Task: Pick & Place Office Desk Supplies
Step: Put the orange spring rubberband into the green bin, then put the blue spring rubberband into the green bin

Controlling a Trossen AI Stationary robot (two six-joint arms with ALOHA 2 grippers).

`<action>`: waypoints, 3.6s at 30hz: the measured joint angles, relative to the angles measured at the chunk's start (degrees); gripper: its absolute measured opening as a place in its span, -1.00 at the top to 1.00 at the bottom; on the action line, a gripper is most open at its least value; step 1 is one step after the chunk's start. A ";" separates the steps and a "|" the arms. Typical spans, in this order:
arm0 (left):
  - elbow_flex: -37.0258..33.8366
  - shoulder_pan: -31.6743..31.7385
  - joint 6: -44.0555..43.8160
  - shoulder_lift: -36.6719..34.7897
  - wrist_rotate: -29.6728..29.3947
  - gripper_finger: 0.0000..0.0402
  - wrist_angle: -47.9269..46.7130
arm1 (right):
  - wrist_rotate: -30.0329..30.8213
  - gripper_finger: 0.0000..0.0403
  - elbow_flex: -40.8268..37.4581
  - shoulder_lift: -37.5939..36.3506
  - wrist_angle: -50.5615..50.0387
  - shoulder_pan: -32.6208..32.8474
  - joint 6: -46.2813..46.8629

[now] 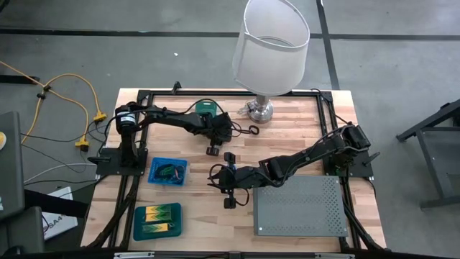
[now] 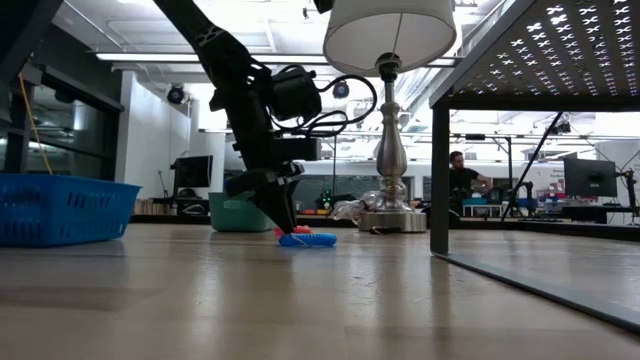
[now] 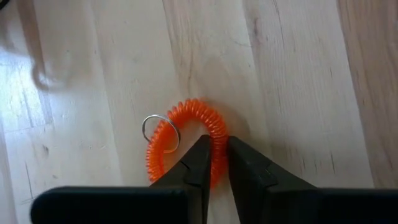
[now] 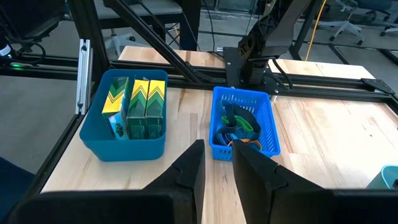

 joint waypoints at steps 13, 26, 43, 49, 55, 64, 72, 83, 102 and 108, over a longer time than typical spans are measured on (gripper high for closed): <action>0.50 -0.98 0.02 -0.21 -0.04 0.83 1.46 | 0.00 0.66 0.00 0.00 0.01 0.00 0.00; 5.93 -2.32 0.48 -0.35 -0.88 0.83 -1.59 | 0.00 0.66 0.00 0.00 0.01 -0.01 0.01; 7.37 4.52 -1.16 -7.54 -0.31 0.83 -10.62 | 0.02 0.66 0.00 0.00 0.07 -0.01 0.00; 7.37 10.54 -1.25 -9.29 2.58 0.83 -14.87 | 0.02 0.66 0.00 0.00 0.07 -0.01 0.00; 7.37 16.41 0.06 -9.75 7.02 0.83 -17.71 | 0.02 0.66 0.00 0.00 0.07 0.01 0.00; 7.34 20.35 0.57 -9.75 8.68 0.83 -21.42 | 0.01 0.66 0.00 0.00 0.07 0.00 0.01; 6.59 20.06 1.52 -9.66 8.83 0.83 -22.42 | 0.02 0.66 0.00 0.00 0.05 -0.01 0.00; 6.34 20.11 1.49 -9.62 8.99 0.66 -22.51 | 0.01 0.66 0.00 0.00 0.01 0.00 0.01; 6.32 19.36 3.84 -9.77 16.98 0.58 -22.01 | 0.02 0.66 0.00 0.00 0.01 0.01 0.00; 6.32 14.98 5.84 -9.97 19.41 0.58 -21.66 | 0.00 0.66 0.00 0.00 -0.01 0.01 0.00</action>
